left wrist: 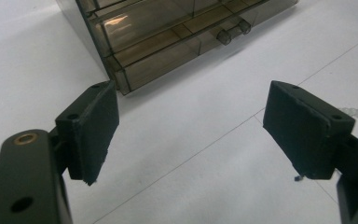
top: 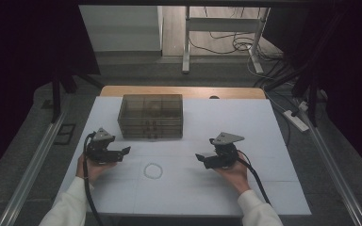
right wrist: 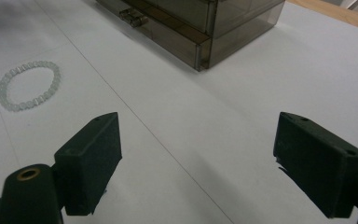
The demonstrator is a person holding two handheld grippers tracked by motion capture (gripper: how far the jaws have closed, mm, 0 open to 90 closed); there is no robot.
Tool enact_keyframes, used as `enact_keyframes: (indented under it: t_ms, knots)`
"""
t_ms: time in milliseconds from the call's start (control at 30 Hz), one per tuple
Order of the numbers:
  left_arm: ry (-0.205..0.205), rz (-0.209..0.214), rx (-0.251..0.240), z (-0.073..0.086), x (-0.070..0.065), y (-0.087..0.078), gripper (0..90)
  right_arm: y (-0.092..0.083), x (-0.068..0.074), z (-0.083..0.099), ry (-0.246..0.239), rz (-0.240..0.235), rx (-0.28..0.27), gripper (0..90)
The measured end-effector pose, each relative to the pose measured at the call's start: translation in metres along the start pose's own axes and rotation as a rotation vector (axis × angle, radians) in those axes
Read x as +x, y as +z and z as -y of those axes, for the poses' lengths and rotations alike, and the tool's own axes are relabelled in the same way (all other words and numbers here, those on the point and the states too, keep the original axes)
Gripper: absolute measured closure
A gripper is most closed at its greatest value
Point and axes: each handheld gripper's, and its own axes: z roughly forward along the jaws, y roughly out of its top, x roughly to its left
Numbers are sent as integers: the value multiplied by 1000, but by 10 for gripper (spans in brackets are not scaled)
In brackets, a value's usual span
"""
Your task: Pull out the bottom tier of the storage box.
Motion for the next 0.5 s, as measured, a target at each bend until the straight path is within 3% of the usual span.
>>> enact_keyframes:
  t_ms: [500]
  knots:
    - [-13,-15,24,-1,7,8,211,21,5,-10,-11,-26,9,149]
